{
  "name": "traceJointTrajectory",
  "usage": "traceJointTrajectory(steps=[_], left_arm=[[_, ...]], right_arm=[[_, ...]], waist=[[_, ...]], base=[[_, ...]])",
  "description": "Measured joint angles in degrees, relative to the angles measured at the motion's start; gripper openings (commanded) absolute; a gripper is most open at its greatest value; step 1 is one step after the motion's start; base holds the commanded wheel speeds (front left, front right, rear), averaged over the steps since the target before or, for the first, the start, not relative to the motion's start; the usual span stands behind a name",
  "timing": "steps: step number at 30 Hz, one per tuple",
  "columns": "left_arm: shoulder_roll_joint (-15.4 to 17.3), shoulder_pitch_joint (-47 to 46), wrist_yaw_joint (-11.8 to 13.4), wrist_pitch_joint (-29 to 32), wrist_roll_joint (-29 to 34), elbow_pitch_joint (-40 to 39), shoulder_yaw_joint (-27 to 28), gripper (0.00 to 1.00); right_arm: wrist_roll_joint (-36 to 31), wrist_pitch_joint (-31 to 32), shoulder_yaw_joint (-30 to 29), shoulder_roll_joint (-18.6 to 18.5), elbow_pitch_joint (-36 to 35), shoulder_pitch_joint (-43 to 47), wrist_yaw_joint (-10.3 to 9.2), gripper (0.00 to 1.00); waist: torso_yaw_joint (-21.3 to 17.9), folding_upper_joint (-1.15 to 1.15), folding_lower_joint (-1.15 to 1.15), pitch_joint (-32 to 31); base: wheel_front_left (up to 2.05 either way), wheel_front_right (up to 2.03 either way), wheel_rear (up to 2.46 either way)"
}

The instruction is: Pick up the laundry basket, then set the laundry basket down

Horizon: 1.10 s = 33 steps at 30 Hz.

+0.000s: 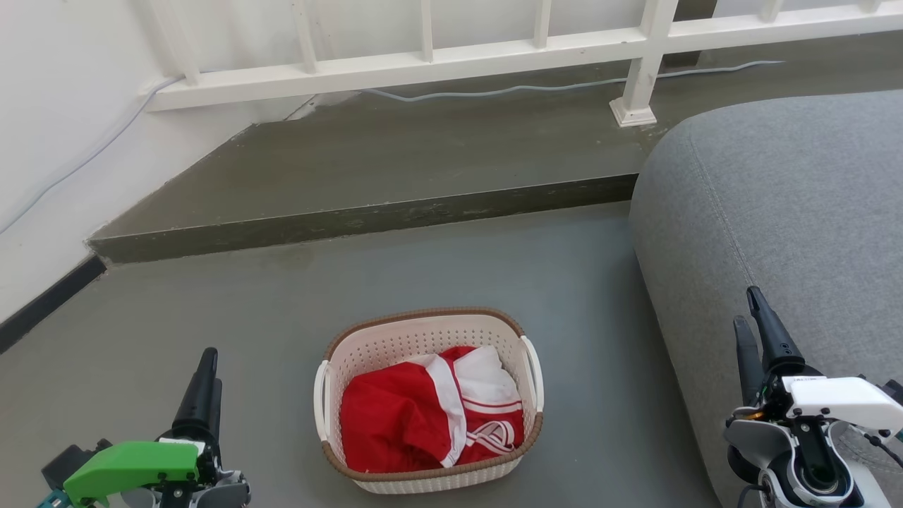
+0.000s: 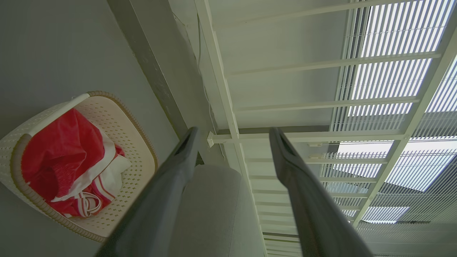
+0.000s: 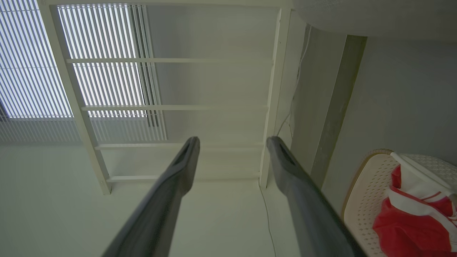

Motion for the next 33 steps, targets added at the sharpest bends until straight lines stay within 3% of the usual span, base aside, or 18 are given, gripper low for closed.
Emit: traceJointTrajectory(steps=[16, 33], left_arm=[[2.0, -1.3, 0.0, -3.4, 9.1, -0.4, -3.7, 1.00], [3.4, -2.5, 0.4, -6.5, 26.6, -2.1, -6.1, 1.00]], right_arm=[[-6.4, -2.9, 4.9, -1.0, -2.6, -1.3, 0.01, 1.00], [-19.5, -6.0, 10.6, -3.9, -3.0, -2.9, 0.04, 1.00]], waist=[[0.0, 0.00, 0.00, 0.1], [0.0, 0.00, 0.00, 0.1]], base=[[0.00, 0.00, 0.00], [0.00, 0.00, 0.00]])
